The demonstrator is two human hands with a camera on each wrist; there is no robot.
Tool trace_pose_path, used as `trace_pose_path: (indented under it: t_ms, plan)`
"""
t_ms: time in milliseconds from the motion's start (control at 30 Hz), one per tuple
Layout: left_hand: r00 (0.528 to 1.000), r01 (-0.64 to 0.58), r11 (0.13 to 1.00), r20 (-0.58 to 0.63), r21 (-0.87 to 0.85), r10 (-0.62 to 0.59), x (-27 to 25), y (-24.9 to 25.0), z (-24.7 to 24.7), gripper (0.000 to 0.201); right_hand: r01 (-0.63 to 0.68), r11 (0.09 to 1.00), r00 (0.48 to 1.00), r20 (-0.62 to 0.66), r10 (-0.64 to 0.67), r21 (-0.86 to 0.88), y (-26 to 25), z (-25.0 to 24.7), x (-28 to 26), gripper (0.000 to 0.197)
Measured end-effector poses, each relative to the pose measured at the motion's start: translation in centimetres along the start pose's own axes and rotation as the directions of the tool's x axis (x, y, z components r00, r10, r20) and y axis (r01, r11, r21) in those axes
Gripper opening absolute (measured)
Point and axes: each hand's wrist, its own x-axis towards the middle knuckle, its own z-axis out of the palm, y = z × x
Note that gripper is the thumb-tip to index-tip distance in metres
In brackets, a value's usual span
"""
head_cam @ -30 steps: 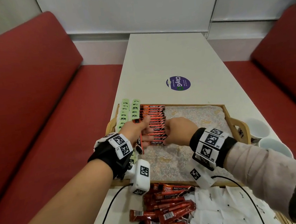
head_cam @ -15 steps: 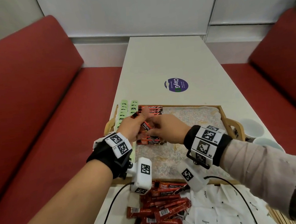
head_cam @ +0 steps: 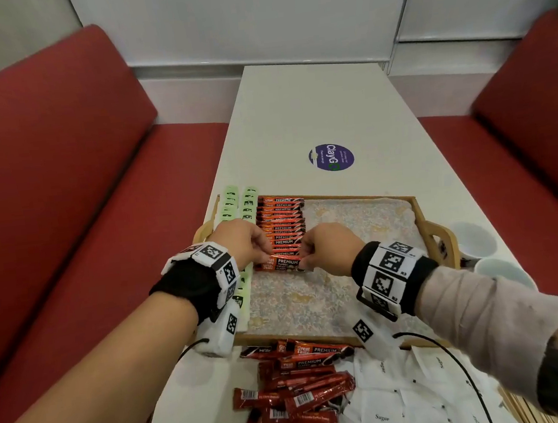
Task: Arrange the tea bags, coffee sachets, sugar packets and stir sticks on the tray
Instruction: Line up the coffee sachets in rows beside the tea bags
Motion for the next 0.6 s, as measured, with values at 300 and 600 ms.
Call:
trace_pose_path:
  t_ms: [300, 600]
  plan:
    - [0.993, 0.064, 0.993, 0.092, 0.1, -0.073, 1.0, -0.2, 1.3, 0.021, -0.056, 0.99, 0.998, 0.018, 0.059, -0.132, -0.3, 0.8, 0.2, 0.028]
    - [0.99, 0.098, 0.984, 0.088, 0.146, -0.112, 1.2, -0.4, 1.7, 0.025, -0.089, 0.981, 0.996, 0.001, 0.09, -0.17, -0.6, 1.3, 0.6, 0.028]
